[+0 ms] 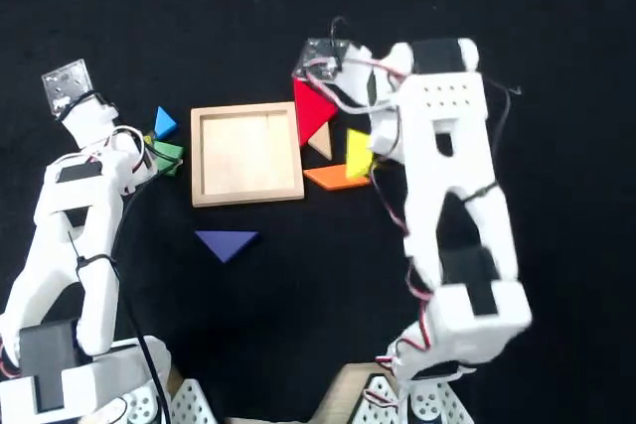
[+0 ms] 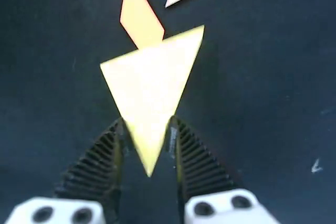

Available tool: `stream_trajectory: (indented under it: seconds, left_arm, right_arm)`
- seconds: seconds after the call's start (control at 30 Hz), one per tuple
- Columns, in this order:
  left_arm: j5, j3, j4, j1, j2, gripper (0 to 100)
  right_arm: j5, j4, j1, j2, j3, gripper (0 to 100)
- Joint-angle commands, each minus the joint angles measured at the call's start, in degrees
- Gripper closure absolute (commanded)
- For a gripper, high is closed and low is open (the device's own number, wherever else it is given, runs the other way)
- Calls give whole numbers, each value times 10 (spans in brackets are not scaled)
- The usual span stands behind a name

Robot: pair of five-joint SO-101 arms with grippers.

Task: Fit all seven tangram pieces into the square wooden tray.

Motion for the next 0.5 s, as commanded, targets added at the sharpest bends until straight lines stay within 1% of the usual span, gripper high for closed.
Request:
stream_trajectory:
  seconds: [0.0,0.13,0.17,0.3,0.4,0.47]
  left_arm:
    - [1,-2,-4,5,-11,851]
    - [1,-3,-4,5,-11,851]
    - [1,-3,-4,5,-11,851]
    - [0,-3,-4,5,-11,851]
    - [0,-3,-4,5,-11,851]
    - [0,-3,-4,5,-11,851]
  right_arm:
    - [-25,-54,-18,-106,107,988]
    - [-25,-76,-53,-159,189,988]
    - [-27,-91,-62,-170,212,988]
    - [-74,-180,-84,-205,302,988]
    - [-86,-217,-77,-227,340,987]
    - [-82,-197,-65,-249,358,984]
